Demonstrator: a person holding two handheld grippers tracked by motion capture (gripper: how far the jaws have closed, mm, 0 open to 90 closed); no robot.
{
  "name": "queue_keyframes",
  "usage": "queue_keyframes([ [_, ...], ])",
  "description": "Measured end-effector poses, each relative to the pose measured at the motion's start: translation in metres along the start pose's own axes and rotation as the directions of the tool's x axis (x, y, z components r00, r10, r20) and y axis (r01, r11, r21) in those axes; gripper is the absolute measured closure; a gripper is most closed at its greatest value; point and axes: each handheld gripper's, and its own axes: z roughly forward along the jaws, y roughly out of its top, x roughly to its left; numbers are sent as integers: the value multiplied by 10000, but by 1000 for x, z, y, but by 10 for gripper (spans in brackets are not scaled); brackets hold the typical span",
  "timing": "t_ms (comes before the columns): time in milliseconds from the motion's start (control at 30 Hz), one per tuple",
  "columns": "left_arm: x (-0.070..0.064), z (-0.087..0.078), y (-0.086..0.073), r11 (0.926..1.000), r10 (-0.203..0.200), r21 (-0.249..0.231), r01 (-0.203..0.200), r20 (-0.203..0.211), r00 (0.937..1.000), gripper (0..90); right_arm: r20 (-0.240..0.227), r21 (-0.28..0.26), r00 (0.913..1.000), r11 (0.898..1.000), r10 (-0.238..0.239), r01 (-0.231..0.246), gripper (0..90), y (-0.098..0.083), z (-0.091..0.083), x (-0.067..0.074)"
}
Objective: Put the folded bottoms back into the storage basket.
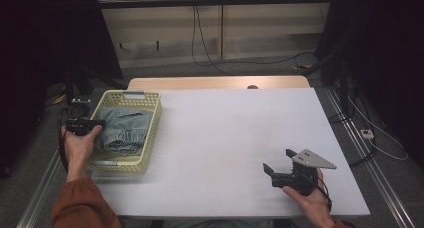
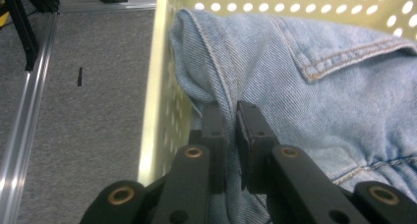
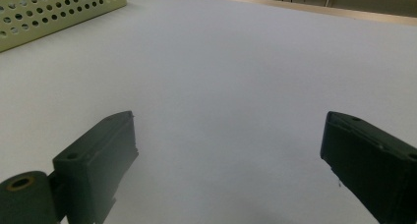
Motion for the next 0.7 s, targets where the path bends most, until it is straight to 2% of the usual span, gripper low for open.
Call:
queue_keyframes([
  [200,-2,3,1,9999,26,139,-25,-46,10000,832,5,1,10000,10000,7,-7,66,0,0,0],
  [233,-2,4,1,9994,178,283,-177,-35,9998,830,6,6,10000,10000,9,-9,66,0,0,0],
  [367,-7,8,1,9977,623,274,-616,-286,9976,815,19,-33,10000,10000,7,-7,66,0,0,0],
  [700,-8,14,0,9975,630,345,-621,-268,9977,780,5,-8,10000,10000,38,-38,66,0,0,0],
])
